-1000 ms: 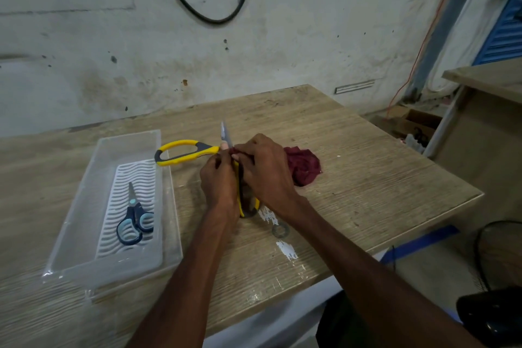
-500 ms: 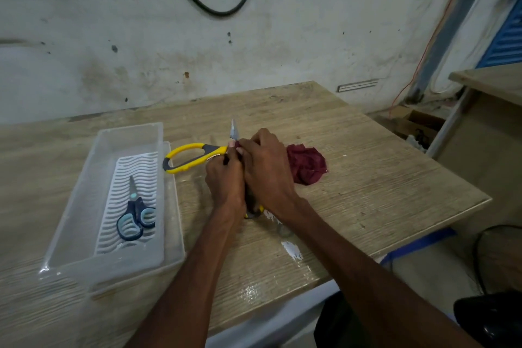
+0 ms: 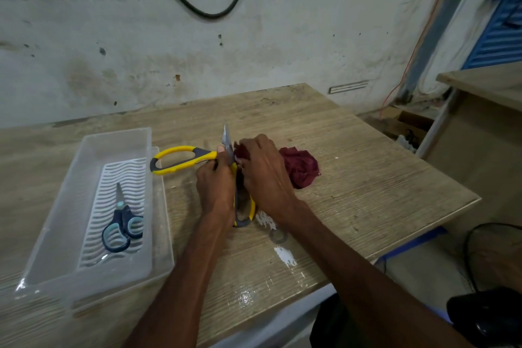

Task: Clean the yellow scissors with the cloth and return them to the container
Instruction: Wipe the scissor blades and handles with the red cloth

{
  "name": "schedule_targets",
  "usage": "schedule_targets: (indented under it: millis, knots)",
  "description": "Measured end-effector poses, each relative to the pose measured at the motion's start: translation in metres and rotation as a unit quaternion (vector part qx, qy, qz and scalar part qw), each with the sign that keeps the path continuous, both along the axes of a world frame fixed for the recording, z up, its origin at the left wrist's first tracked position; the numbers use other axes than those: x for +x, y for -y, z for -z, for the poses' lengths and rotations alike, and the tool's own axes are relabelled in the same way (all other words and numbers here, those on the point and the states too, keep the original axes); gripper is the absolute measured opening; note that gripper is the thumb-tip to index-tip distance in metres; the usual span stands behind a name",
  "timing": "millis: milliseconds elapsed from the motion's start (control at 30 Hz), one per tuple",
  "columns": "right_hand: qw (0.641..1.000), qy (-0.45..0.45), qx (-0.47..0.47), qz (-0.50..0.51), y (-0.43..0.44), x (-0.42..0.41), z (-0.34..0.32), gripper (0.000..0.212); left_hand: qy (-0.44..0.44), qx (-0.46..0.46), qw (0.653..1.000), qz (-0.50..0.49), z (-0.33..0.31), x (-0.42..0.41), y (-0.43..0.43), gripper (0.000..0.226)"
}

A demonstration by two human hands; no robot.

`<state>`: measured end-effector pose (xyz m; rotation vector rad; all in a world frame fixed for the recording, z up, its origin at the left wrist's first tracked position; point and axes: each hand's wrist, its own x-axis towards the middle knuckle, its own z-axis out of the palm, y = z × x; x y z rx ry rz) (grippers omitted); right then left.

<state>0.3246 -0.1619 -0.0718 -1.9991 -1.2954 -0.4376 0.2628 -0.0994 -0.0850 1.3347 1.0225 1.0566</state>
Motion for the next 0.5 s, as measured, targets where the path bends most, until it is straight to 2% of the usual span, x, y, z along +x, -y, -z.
schedule_targets:
  millis: [67,200,367,500]
  knots:
    - [1.000,-0.001,-0.004,-0.021,0.003,0.002,-0.003,0.023,-0.006,-0.005,1.000,-0.001,0.001,0.000,0.000,0.044]
    - [0.996,0.023,-0.075,-0.030,0.009,0.017,-0.004,0.026,-0.033,0.000,0.999,-0.004,-0.004,-0.001,0.000,0.046]
    - [0.996,-0.052,0.003,0.079,0.020,0.044,-0.010,0.028,-0.050,0.011,0.999,0.016,-0.004,0.000,0.002,0.060]
    - [0.997,0.004,-0.077,-0.018,0.005,0.006,-0.003,0.028,-0.095,0.043,0.995,0.007,-0.005,-0.002,0.004,0.054]
